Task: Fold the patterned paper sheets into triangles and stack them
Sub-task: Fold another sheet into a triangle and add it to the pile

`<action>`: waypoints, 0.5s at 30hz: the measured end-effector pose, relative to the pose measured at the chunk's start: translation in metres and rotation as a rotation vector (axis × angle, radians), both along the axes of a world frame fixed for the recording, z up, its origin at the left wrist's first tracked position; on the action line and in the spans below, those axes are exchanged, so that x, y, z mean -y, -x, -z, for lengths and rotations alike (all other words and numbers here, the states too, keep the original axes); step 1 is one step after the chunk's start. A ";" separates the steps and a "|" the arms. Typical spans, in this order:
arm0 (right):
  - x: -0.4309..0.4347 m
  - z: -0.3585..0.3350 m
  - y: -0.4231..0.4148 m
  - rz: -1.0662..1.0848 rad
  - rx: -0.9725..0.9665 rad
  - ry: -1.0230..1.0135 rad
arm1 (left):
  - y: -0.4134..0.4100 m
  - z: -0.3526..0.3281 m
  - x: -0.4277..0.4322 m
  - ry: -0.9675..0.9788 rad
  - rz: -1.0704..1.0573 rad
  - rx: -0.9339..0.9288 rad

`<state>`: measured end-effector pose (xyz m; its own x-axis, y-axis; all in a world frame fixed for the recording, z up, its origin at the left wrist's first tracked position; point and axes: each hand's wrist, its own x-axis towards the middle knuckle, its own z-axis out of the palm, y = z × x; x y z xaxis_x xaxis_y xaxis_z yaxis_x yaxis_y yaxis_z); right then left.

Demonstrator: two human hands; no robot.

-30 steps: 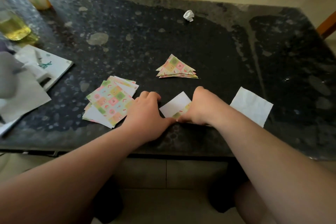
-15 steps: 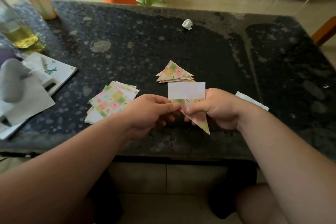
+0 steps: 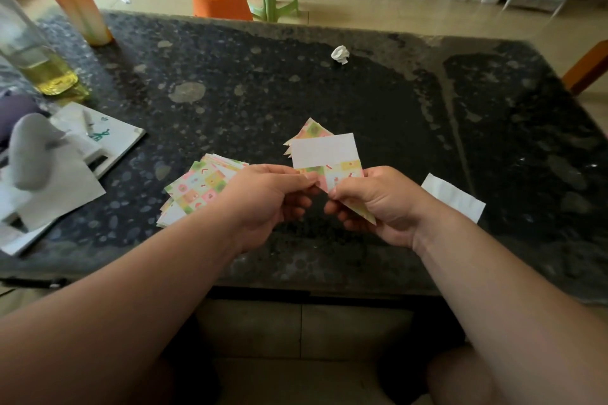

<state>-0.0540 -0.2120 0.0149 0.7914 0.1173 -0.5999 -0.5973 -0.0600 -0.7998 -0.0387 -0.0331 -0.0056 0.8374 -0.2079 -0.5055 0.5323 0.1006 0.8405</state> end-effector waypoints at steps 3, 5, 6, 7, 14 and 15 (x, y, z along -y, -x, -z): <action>-0.003 -0.001 -0.001 0.009 0.003 0.000 | -0.002 0.000 -0.001 0.007 -0.025 -0.019; -0.004 -0.002 -0.002 0.011 0.007 -0.016 | -0.005 -0.002 -0.003 0.016 -0.048 -0.042; -0.003 -0.003 -0.002 0.012 0.010 -0.022 | -0.006 -0.003 -0.004 0.019 -0.053 -0.052; -0.001 -0.003 -0.002 0.012 0.012 -0.026 | -0.007 -0.003 -0.006 0.022 -0.056 -0.058; 0.016 -0.005 0.001 0.006 0.002 -0.049 | -0.008 -0.005 -0.008 0.022 -0.064 -0.083; 0.020 -0.006 0.001 0.011 0.004 -0.040 | -0.009 -0.006 -0.009 0.022 -0.076 -0.090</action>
<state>-0.0551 -0.2317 0.0206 0.7949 0.1324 -0.5921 -0.5949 -0.0216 -0.8035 -0.0300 -0.0243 0.0005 0.8027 -0.1571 -0.5753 0.5955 0.1613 0.7870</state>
